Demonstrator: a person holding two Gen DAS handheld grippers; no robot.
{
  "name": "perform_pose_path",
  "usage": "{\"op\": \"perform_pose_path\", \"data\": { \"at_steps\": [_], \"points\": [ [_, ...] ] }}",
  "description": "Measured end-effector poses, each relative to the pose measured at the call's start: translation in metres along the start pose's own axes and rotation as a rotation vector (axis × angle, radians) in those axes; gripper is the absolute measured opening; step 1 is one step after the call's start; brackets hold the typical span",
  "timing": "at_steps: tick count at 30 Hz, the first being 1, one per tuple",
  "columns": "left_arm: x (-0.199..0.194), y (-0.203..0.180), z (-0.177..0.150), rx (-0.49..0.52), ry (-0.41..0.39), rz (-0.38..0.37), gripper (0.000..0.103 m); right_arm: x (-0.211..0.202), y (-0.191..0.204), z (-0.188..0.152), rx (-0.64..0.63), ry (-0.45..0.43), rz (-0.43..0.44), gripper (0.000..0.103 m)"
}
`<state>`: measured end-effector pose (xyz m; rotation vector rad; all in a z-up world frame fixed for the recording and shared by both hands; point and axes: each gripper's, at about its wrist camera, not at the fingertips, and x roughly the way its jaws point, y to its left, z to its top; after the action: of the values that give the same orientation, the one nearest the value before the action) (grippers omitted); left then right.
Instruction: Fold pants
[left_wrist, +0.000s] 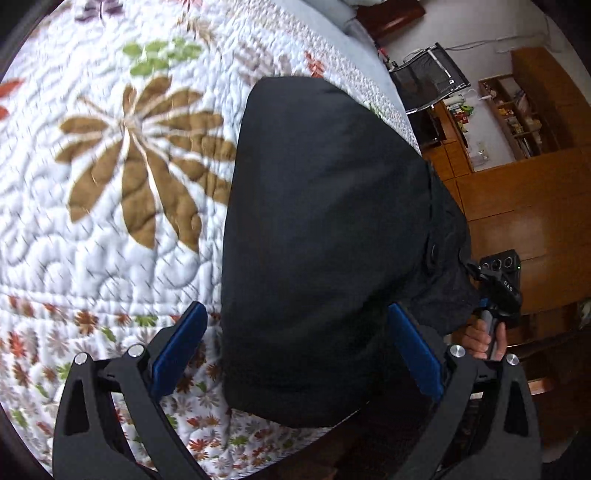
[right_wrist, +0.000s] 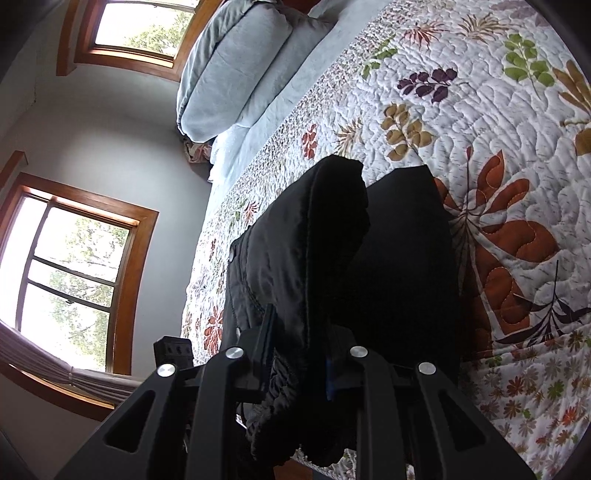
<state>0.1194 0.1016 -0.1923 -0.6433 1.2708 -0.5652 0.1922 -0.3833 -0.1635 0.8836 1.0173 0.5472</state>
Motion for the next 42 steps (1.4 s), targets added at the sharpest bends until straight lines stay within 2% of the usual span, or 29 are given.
{"op": "perform_pose_path", "data": {
  "at_steps": [2,7,14,17,22,23,24,25,29,32,35,37,38,42],
  "points": [
    [0.007,-0.001,-0.001,-0.009,0.023,-0.010,0.097,0.000,-0.004,-0.001,0.009,0.001,0.004,0.022],
    [0.011,-0.014,-0.005,0.033,0.023,0.005,0.097,0.000,-0.007,-0.002,0.010,0.000,0.013,0.022],
    [0.023,-0.037,-0.005,0.091,0.031,0.090,0.098,-0.010,0.023,-0.003,-0.083,-0.001,0.017,0.022],
    [0.025,-0.043,-0.003,0.089,0.030,0.104,0.098,-0.013,0.031,-0.003,-0.115,0.005,-0.021,0.022],
    [0.036,-0.059,0.006,0.107,0.023,0.134,0.098,-0.006,0.006,-0.003,-0.057,0.034,-0.059,0.022],
    [0.038,-0.061,0.009,0.108,0.024,0.135,0.098,-0.003,-0.003,-0.003,-0.030,0.040,-0.067,0.024],
    [0.040,-0.062,0.011,0.107,0.025,0.136,0.098,-0.001,-0.012,-0.004,-0.005,0.046,-0.073,0.036],
    [0.041,-0.063,0.012,0.105,0.025,0.136,0.098,0.000,-0.019,-0.005,0.010,0.046,-0.088,0.044],
    [0.046,-0.068,0.020,0.121,0.023,0.141,0.098,-0.006,-0.036,-0.013,0.032,0.030,-0.043,0.043],
    [0.052,-0.076,0.025,0.143,0.016,0.159,0.098,-0.015,-0.038,-0.017,0.020,0.016,-0.054,0.048],
    [0.052,-0.076,0.024,0.155,0.004,0.171,0.098,-0.029,-0.032,-0.019,-0.019,-0.008,-0.143,0.064],
    [0.050,-0.080,0.024,0.179,-0.009,0.188,0.098,-0.041,-0.029,-0.019,-0.043,-0.025,-0.189,0.093],
    [0.049,-0.081,0.025,0.192,-0.017,0.194,0.098,-0.049,-0.027,-0.020,-0.053,-0.037,-0.191,0.098],
    [0.044,-0.085,0.027,0.213,-0.033,0.215,0.098,-0.060,-0.025,-0.023,-0.071,-0.032,-0.151,0.100]
  ]
}}
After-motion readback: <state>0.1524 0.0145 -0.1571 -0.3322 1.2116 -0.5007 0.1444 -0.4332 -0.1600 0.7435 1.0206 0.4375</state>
